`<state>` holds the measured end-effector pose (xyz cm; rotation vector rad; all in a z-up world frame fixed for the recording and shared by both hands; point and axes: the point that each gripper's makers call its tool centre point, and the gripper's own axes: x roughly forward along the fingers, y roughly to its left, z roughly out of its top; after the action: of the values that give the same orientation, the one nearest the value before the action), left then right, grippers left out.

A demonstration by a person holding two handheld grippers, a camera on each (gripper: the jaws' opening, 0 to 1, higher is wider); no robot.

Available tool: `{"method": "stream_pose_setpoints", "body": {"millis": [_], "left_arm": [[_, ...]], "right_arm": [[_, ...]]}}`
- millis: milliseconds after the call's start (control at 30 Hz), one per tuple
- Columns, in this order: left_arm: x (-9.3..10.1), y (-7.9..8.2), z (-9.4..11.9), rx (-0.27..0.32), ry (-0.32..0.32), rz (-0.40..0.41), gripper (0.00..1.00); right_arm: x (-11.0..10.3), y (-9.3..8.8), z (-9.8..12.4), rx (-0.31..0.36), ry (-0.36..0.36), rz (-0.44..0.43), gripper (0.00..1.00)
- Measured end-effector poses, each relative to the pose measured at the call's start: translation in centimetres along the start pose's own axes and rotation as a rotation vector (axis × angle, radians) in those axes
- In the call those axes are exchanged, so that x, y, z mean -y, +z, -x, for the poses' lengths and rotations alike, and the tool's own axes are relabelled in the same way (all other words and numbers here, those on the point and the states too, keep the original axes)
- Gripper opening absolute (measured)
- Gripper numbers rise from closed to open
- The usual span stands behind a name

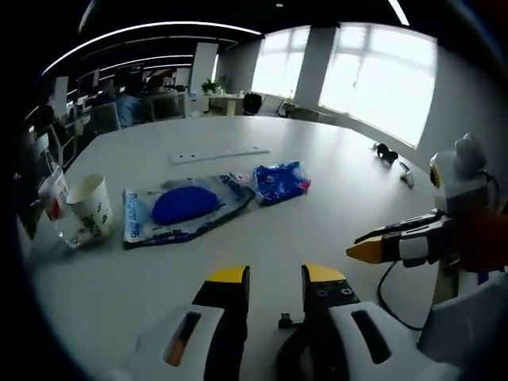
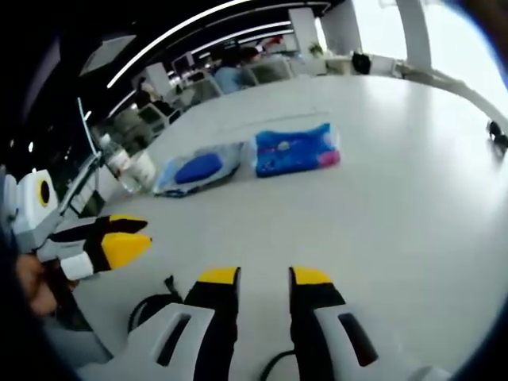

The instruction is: Arrange the tabletop items into an orderly group along one side of the table until the central work area is clear of visible clutter.

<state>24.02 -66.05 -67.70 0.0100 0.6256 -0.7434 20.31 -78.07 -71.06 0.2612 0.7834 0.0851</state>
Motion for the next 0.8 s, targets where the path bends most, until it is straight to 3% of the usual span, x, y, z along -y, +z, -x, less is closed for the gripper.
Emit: {"method": "stream_pose_setpoints", "body": {"millis": [567,800], "left_arm": [[0.5,-2.9,2.2,-0.024,0.007,0.029,0.27],[0.7,-4.2,2.9,-0.045,0.005,0.031,0.28]], "right_arm": [[-2.0,-1.9,1.1,-0.019,0.049,0.025,0.22],[-4.2,-3.4,1.3,-0.053,0.100,0.073,0.22]]}}
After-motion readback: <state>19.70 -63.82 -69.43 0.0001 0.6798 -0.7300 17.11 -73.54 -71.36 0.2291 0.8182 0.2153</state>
